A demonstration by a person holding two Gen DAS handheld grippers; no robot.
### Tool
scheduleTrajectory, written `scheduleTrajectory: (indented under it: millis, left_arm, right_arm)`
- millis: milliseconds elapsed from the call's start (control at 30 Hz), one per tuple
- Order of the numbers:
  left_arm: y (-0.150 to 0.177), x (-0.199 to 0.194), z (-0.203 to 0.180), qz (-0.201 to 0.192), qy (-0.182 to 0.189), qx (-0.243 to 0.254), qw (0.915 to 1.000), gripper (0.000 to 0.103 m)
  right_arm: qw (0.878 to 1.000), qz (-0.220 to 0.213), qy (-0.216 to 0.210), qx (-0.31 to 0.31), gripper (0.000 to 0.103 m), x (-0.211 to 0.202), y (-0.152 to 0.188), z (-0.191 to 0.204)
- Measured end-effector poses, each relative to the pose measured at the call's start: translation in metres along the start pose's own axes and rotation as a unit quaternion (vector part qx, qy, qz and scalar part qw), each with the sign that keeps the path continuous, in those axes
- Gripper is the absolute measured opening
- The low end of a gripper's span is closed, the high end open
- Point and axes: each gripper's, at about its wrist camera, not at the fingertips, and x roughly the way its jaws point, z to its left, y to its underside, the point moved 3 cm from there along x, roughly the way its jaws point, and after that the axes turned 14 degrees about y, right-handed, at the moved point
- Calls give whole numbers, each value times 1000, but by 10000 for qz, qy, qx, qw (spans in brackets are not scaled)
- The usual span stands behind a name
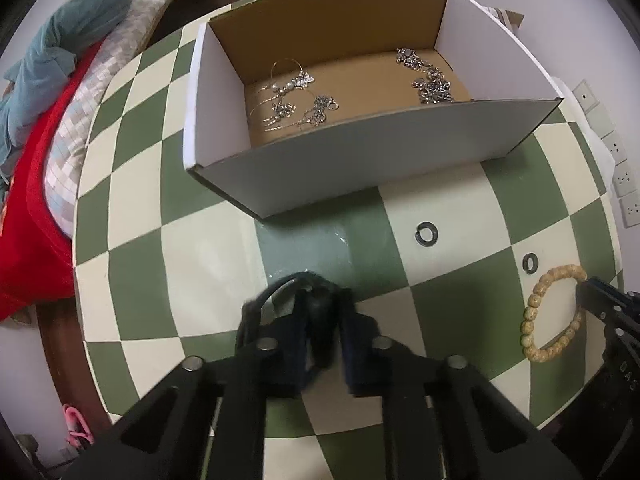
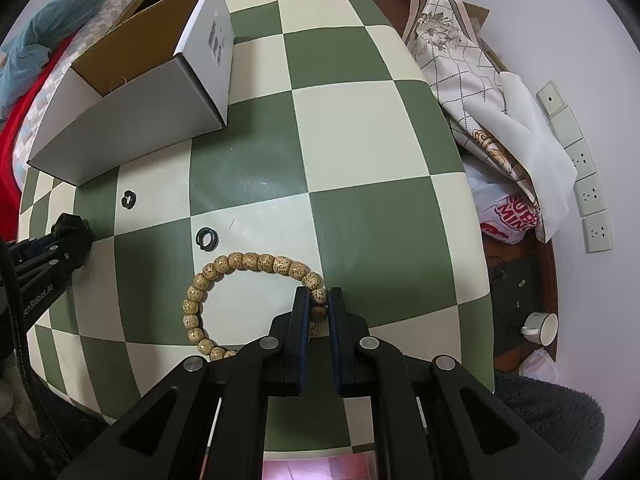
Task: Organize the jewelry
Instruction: 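Grasp the wooden bead bracelet with the right tool while the left tool grasps the black watch band, then carry the bead bracelet and watch band over the white box with both tools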
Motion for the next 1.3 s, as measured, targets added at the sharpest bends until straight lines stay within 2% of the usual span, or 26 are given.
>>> scheduleTrajectory:
  millis: [267, 467, 667, 867, 1167, 1300]
  left_arm:
    - [7, -2, 0, -45, 40, -101, 9999, 9]
    - [10, -20, 10, -222, -9, -126, 9997, 9]
    - [25, -55, 10, -528, 155, -491, 9973, 9]
    - [29, -97, -2, -920, 383, -594, 9933, 9]
    - [-21, -171, -2, -1592, 817, -599, 9820, 9]
    - [-51, -180, 2, -1634, 940, -563, 9805, 9]
  right_arm:
    - [10000, 1, 7, -14, 10, 1, -1, 2]
    - [9994, -198, -278, 51, 9, -12, -2, 1]
    - [9968, -630, -482, 46, 9, -50, -6, 2]
    - [9919, -1101, -623, -70, 9, -102, -14, 10]
    - [9795, -1754, -967, -215, 9, -182, -49, 21]
    - [9747, -1954, -1031, -332, 9, -203, -76, 30]
